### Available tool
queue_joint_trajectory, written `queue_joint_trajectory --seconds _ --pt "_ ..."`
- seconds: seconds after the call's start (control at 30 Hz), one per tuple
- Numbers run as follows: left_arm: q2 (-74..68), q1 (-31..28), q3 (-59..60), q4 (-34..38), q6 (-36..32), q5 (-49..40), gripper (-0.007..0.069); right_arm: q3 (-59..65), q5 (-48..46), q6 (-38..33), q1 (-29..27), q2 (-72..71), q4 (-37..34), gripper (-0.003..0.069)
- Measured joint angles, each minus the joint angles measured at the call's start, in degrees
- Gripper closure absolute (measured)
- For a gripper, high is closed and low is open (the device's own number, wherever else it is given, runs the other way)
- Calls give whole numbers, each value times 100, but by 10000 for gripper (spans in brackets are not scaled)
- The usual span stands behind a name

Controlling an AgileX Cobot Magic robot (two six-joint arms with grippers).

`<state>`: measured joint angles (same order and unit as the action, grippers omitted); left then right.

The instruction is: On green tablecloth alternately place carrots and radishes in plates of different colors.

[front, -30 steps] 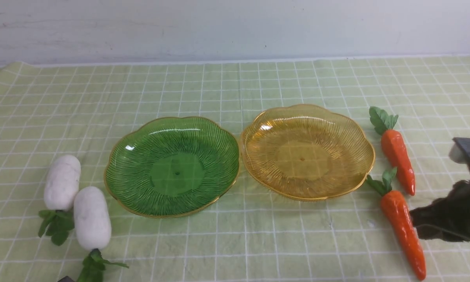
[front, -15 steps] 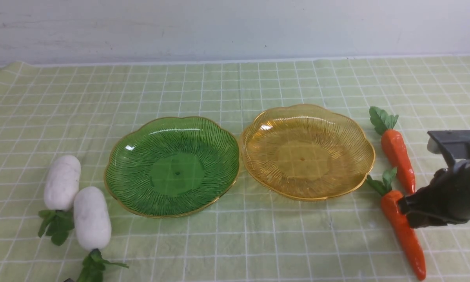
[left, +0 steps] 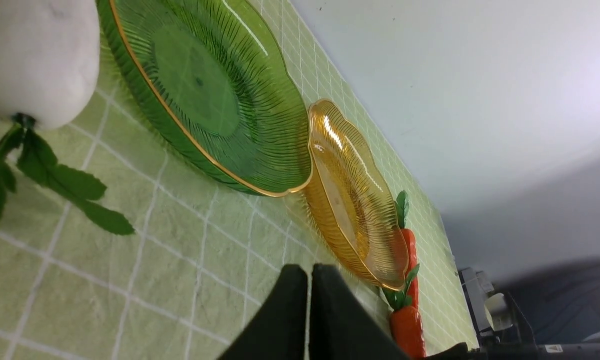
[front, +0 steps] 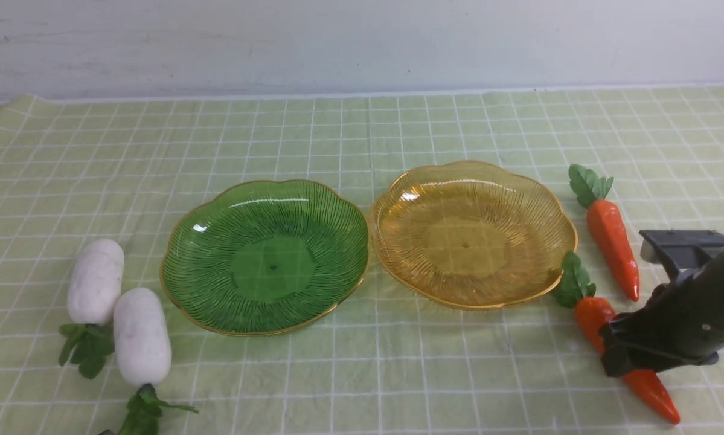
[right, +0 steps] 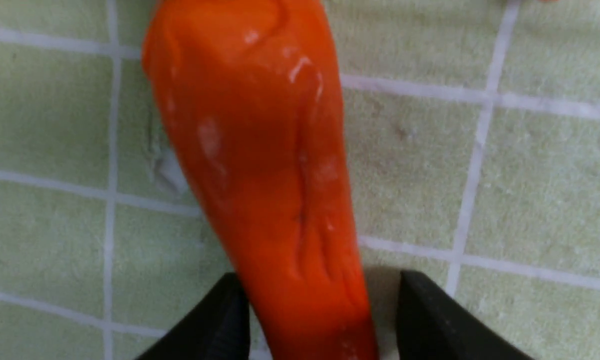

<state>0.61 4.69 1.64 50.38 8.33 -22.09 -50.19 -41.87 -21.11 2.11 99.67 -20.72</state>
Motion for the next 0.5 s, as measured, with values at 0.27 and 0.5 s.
queue_joint_trajectory --seconds 0.27,0.5 --pt "0 0 0 0 0 -7 632 -70 -87 -34 -5 53 23 354" --pt "0 0 0 0 -5 -185 632 -7 -220 216 -5 -583 100 437"
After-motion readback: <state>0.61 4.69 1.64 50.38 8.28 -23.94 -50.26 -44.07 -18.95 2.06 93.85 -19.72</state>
